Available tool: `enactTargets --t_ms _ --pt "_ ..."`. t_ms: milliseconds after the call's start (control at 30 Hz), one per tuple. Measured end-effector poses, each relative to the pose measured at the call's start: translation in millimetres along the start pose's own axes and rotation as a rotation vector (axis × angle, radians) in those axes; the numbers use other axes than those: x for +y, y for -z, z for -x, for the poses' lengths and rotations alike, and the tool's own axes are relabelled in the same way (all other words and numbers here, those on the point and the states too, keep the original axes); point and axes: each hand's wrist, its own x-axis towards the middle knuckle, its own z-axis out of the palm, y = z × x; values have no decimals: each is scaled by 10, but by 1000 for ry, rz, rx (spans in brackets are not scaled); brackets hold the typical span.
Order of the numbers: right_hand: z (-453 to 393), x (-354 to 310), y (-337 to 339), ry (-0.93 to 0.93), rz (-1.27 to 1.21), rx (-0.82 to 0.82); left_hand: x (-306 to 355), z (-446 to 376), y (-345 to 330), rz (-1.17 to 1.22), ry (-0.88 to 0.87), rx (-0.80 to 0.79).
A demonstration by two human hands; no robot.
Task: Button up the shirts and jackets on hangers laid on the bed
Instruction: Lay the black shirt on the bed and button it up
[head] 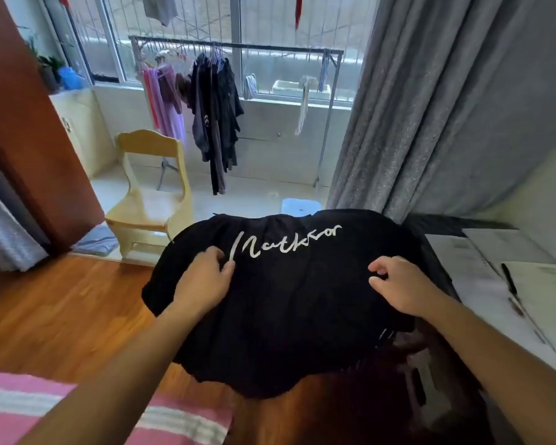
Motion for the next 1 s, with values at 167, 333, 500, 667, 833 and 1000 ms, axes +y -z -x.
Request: enactTargets --t_ms 167,333,500,667,833,1000 --pt "-341 162 -123 -70 -26 -76 88 -977 -237 -173 178 0" --pt "-960 86 -82 -15 -52 -52 2 -1223 -327 -251 152 78" --pt "-1480 37 -2 100 -104 -63 420 -958 143 164 26 394" --pt "-1910 37 74 130 -55 -40 452 -3 425 804 11 12" --pt "-2285 -82 -25 245 172 -147 -231 287 -50 -178 394 -507" --pt "-2323 -110 -102 442 233 64 -171 243 -430 -219 389 -429"
